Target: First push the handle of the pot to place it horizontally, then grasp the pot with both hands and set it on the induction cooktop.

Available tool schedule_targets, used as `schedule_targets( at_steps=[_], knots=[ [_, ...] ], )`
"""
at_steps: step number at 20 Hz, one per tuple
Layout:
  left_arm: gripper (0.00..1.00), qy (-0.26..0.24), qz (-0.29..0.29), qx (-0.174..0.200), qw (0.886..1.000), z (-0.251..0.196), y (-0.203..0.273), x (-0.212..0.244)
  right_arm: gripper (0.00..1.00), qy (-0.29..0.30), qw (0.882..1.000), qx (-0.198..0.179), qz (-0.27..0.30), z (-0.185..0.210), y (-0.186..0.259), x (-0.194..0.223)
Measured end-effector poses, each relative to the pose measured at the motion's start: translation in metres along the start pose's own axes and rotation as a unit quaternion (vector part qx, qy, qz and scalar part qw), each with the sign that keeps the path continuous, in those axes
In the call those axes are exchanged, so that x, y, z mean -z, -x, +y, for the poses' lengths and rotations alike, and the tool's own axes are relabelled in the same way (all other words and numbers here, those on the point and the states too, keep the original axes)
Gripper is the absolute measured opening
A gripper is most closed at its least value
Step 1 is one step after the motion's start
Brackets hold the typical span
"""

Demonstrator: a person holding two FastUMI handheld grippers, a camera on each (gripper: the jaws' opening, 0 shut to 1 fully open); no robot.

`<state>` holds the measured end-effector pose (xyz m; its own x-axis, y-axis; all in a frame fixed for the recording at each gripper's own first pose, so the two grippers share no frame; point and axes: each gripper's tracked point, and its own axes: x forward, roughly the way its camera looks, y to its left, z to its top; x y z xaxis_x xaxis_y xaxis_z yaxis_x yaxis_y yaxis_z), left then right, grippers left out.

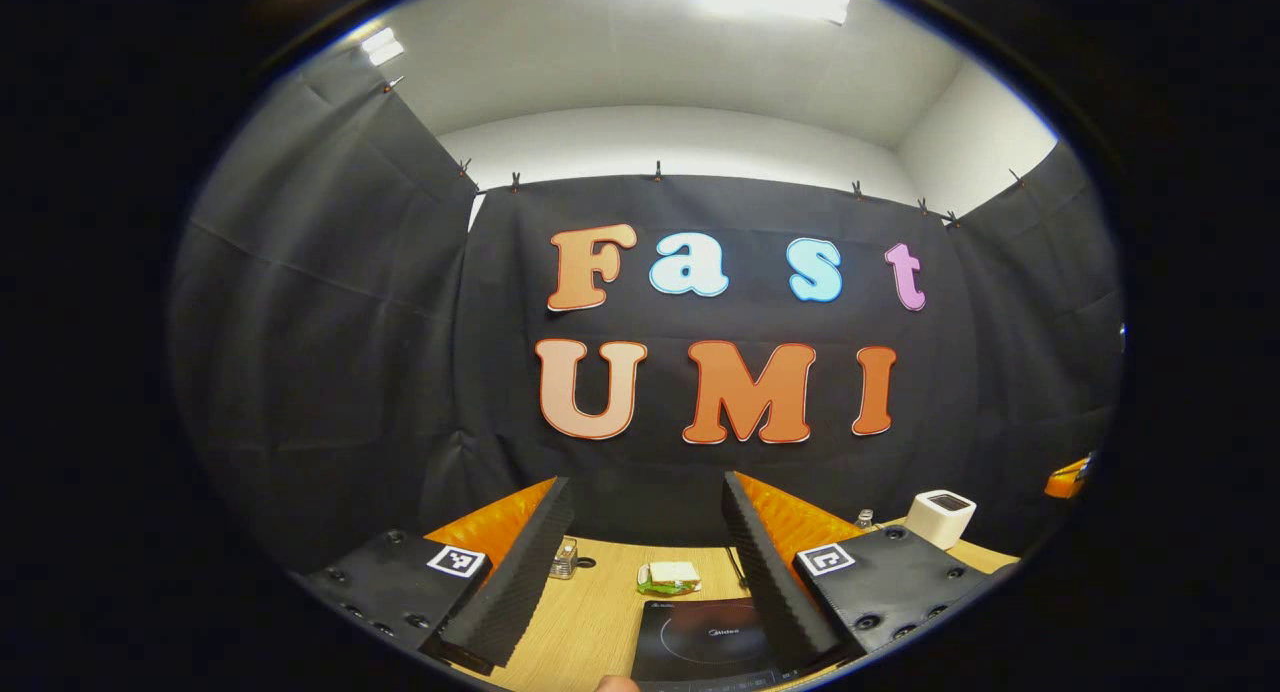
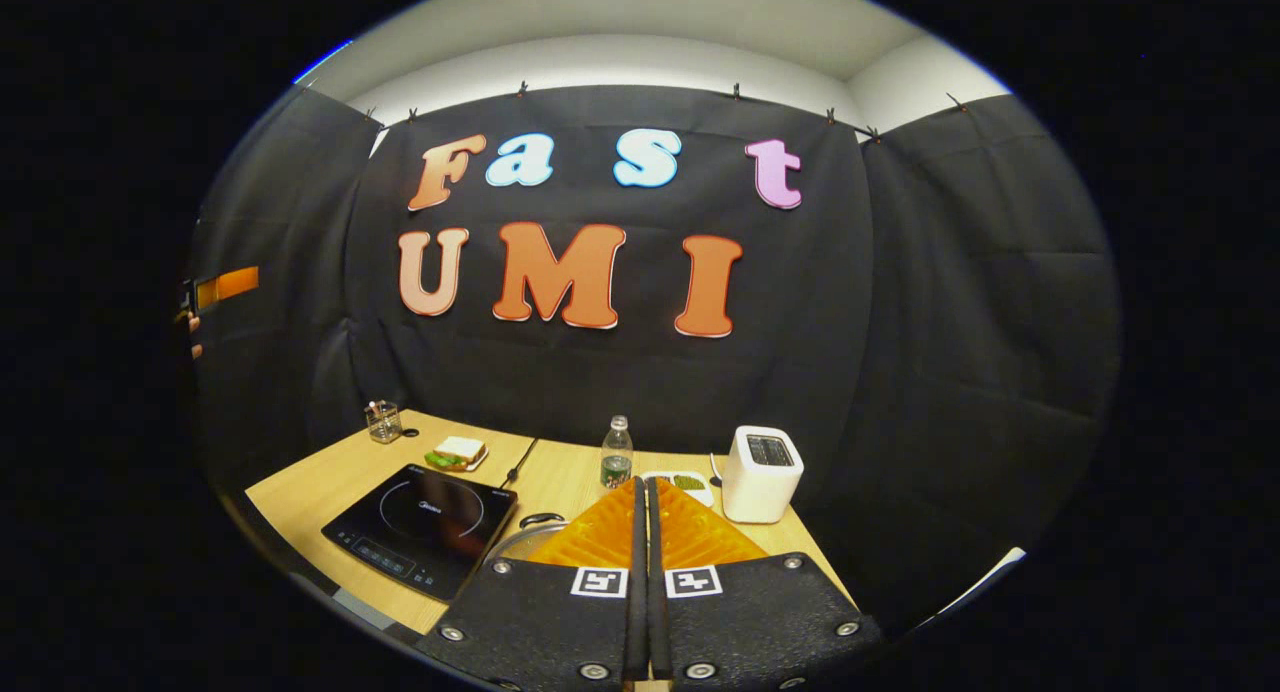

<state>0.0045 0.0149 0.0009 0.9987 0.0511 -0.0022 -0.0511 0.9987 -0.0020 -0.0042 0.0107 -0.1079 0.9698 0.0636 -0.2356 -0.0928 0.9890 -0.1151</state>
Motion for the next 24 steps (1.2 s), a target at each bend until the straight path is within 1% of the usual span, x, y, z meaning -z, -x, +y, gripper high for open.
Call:
schedule_targets(
  at_steps=[2, 6, 10, 12, 14, 16, 21, 24],
  knots=[
    [0.99, 0.000, 0.002, 0.003, 1.000, -0.002, 0.001, 0.003, 0.00, 0.016, 1.000, 0.007, 0.018, -0.003, -0.002, 0.019],
    [0.99, -0.002, 0.004, 0.001, 1.000, 0.001, 0.000, 0.004, 0.00, 0.016, 0.998, -0.007, 0.062, 0.006, -0.003, 0.060],
    [0.99, -0.004, 0.008, 0.002, 1.000, 0.002, 0.000, 0.006, 0.00, 0.025, 0.993, -0.022, 0.109, 0.016, -0.002, 0.102],
    [0.97, -0.004, 0.010, 0.002, 1.000, 0.001, 0.000, 0.006, 0.00, 0.027, 0.991, -0.030, 0.131, 0.020, -0.001, 0.122],
    [0.99, -0.005, 0.011, 0.002, 1.000, 0.002, -0.001, 0.007, 0.00, 0.030, 0.987, -0.036, 0.156, 0.024, 0.000, 0.144],
    [0.98, -0.006, 0.013, 0.002, 1.000, 0.002, 0.000, 0.008, 0.00, 0.029, 0.983, -0.043, 0.177, 0.027, 0.001, 0.164],
    [0.99, -0.003, 0.020, 0.006, 1.000, 0.001, -0.001, 0.013, 0.00, 0.019, 0.974, -0.056, 0.219, 0.033, 0.004, 0.202],
    [0.98, -0.006, 0.019, 0.002, 1.000, 0.004, -0.002, 0.012, 0.00, 0.014, 0.968, -0.064, 0.242, 0.038, 0.004, 0.225]
  ],
)
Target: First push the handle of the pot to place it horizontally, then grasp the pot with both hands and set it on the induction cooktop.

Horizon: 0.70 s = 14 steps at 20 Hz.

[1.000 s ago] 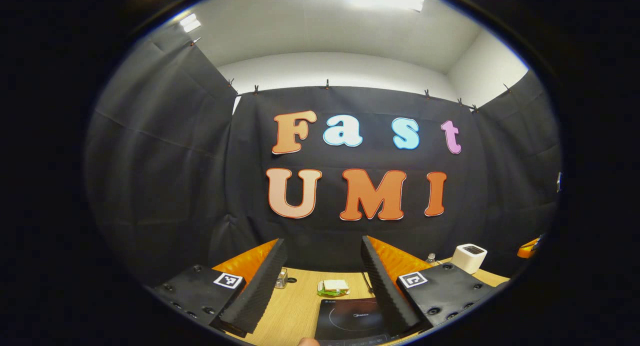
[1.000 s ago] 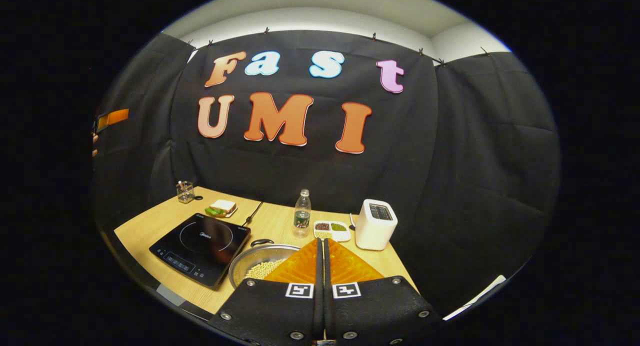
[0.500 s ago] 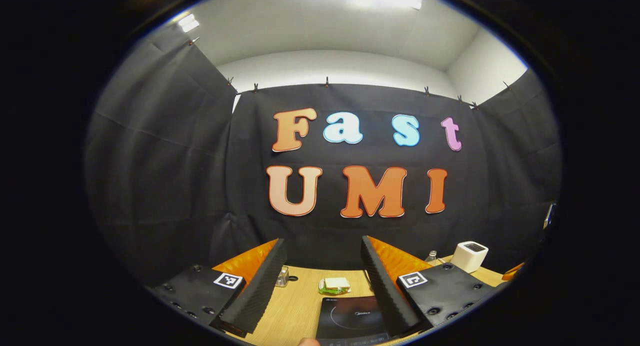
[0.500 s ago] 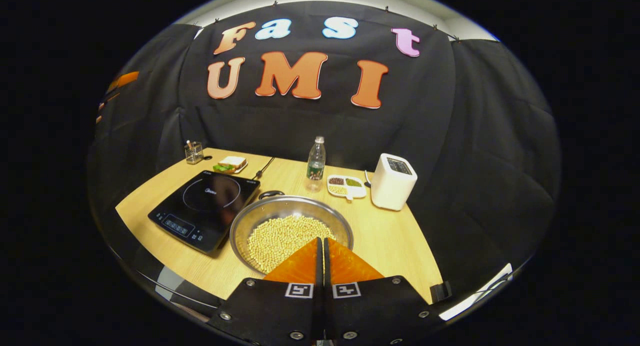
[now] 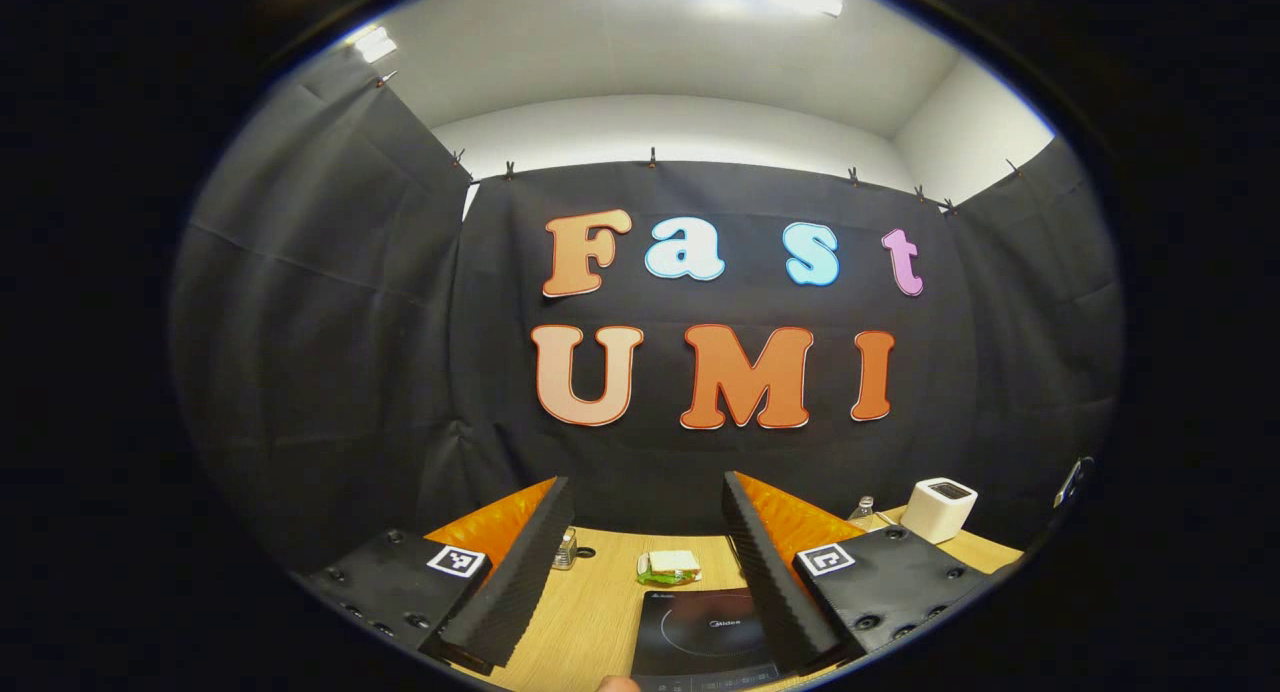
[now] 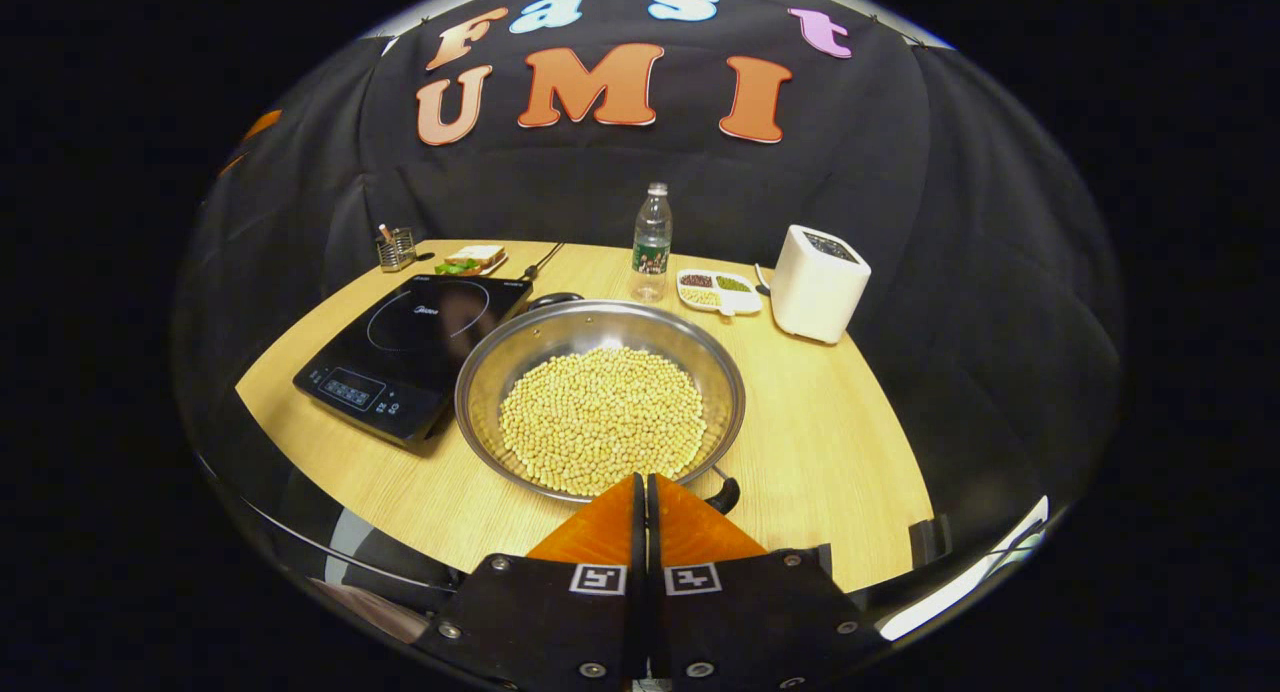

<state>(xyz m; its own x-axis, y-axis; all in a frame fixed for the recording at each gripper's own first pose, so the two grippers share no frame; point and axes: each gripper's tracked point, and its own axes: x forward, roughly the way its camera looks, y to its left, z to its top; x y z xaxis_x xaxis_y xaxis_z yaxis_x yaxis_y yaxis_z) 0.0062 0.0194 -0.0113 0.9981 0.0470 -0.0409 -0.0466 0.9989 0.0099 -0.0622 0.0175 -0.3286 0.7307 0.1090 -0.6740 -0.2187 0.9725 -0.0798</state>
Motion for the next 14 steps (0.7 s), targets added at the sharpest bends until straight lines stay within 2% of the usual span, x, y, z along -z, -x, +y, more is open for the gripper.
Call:
schedule_targets(
  at_steps=[7, 14],
  knots=[
    [0.99, 0.000, 0.005, -0.001, 1.000, -0.001, 0.000, 0.004, 0.00, -0.019, 0.998, -0.028, 0.049, 0.015, -0.022, 0.033],
    [0.99, 0.000, 0.006, -0.002, 1.000, -0.001, -0.002, 0.004, 0.00, -0.032, 0.997, -0.024, 0.059, 0.006, -0.027, 0.042]
  ],
)
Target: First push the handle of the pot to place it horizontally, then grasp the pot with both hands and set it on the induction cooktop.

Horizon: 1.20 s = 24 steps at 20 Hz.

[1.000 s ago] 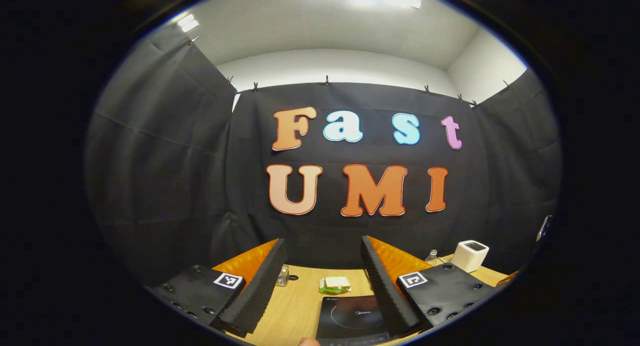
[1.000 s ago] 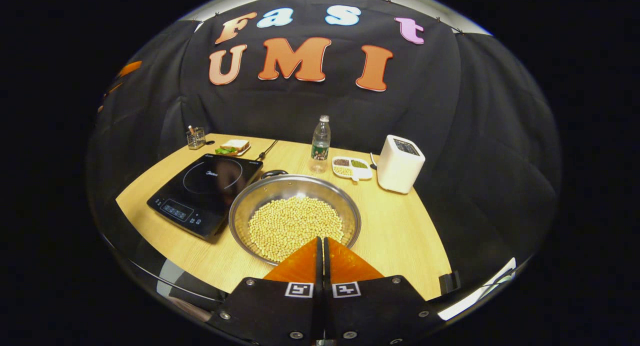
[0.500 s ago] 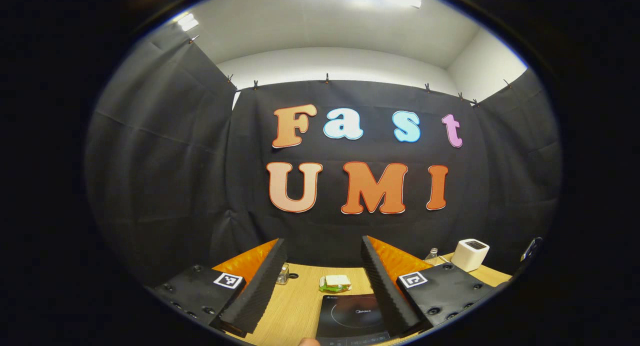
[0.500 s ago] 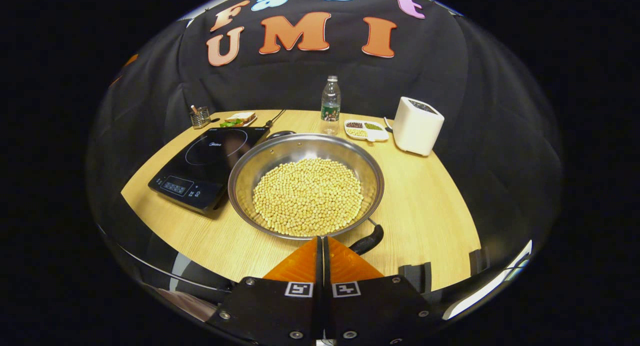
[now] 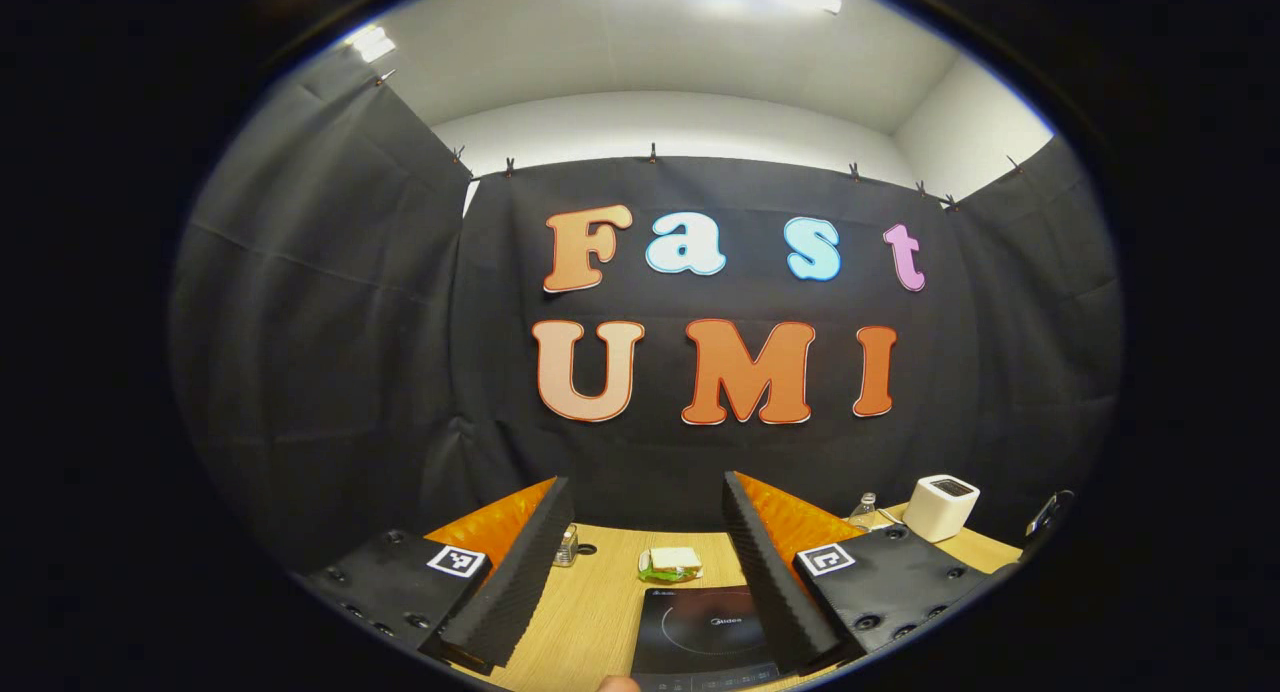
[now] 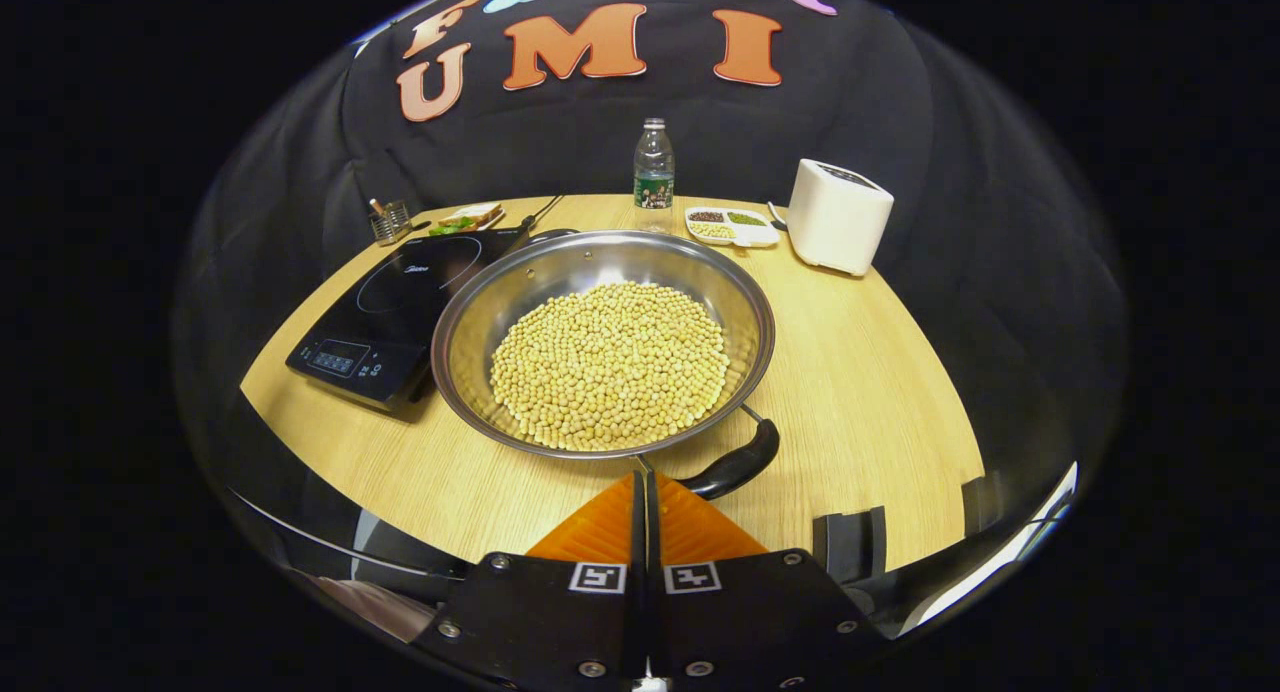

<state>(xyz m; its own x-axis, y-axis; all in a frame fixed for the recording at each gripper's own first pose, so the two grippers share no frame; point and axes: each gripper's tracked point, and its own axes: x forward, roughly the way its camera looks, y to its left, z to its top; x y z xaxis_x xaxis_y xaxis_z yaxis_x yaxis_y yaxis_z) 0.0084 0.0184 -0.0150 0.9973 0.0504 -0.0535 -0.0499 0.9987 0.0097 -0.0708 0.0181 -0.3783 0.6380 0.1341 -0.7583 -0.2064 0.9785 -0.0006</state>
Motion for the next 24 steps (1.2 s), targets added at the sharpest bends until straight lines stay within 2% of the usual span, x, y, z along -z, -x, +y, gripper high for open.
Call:
schedule_targets(
  at_steps=[14, 18, 23, 24],
  knots=[
    [0.99, 0.002, 0.003, 0.002, 1.000, -0.001, -0.002, 0.002, 0.00, -0.008, 0.999, 0.040, -0.002, -0.031, -0.005, -0.006],
    [0.98, 0.002, 0.003, 0.004, 1.000, -0.003, -0.004, 0.001, 0.00, -0.011, 0.998, 0.064, -0.007, -0.048, -0.008, -0.008],
    [0.99, 0.001, 0.004, 0.005, 1.000, -0.004, -0.007, 0.002, 0.00, -0.016, 0.998, 0.066, -0.010, -0.046, -0.008, -0.010],
    [0.99, 0.000, 0.004, 0.005, 1.000, -0.005, -0.007, 0.001, 0.00, -0.015, 0.998, 0.056, -0.011, -0.039, -0.008, -0.011]
  ],
)
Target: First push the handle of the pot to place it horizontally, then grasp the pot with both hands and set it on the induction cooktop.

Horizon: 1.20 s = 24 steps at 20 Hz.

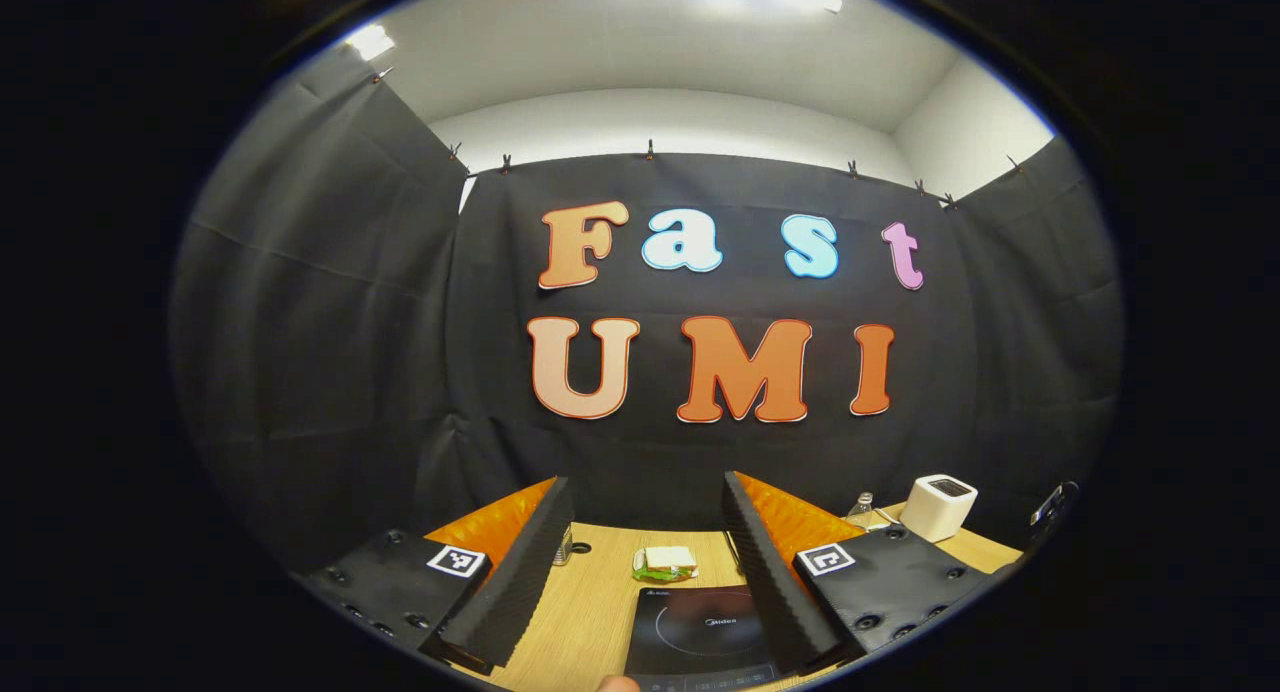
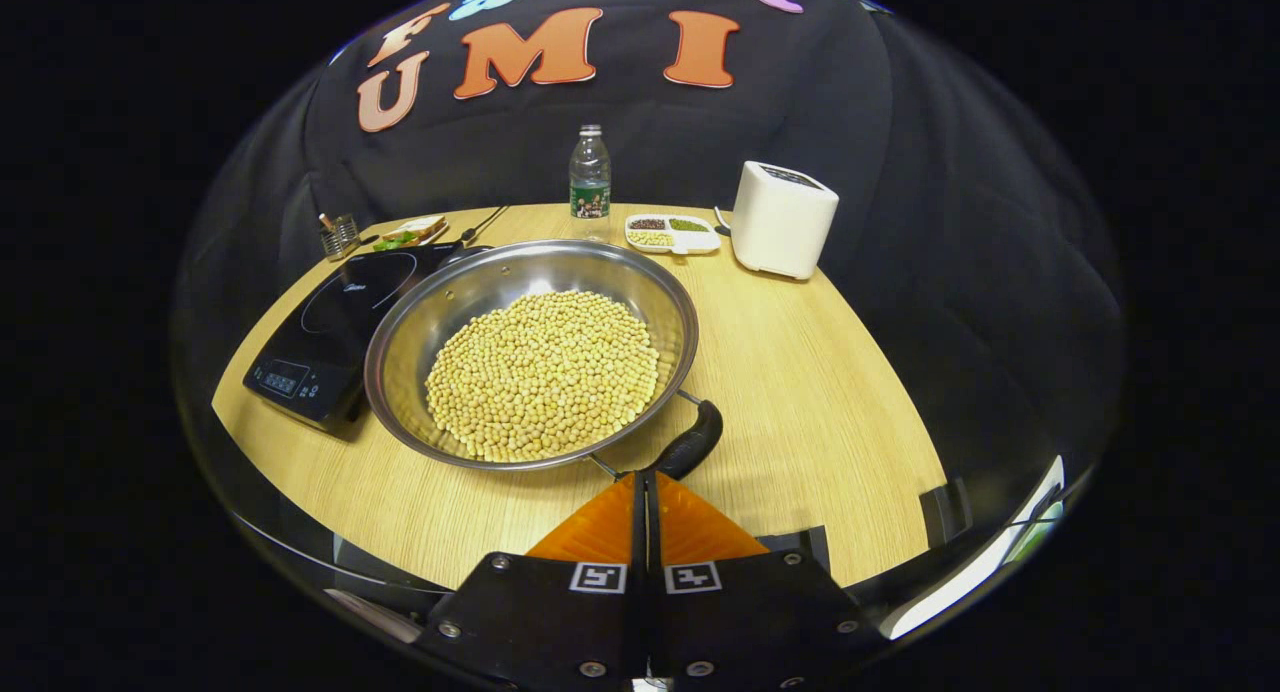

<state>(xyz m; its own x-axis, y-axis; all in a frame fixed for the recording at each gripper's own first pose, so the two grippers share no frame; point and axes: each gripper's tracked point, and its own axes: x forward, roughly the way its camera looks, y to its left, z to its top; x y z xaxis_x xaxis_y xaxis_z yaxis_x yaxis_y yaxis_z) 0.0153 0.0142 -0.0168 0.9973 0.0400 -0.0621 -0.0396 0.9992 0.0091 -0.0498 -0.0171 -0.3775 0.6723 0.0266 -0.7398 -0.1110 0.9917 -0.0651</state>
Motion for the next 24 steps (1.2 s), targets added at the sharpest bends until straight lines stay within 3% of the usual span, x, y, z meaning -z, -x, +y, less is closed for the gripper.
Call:
schedule_targets(
  at_steps=[2, 7, 24],
  knots=[
    [0.98, 0.000, 0.000, 0.001, 1.000, 0.000, 0.001, 0.000, 0.00, -0.004, 1.000, -0.024, 0.006, 0.017, -0.002, 0.001],
    [0.98, -0.004, 0.002, -0.003, 1.000, 0.006, 0.003, 0.001, 0.00, -0.001, 1.000, -0.024, 0.013, 0.020, -0.013, 0.001],
    [0.98, -0.006, 0.005, -0.009, 1.000, 0.001, -0.005, 0.003, 0.00, -0.026, 1.000, 0.004, 0.005, -0.020, -0.039, -0.020]
  ],
)
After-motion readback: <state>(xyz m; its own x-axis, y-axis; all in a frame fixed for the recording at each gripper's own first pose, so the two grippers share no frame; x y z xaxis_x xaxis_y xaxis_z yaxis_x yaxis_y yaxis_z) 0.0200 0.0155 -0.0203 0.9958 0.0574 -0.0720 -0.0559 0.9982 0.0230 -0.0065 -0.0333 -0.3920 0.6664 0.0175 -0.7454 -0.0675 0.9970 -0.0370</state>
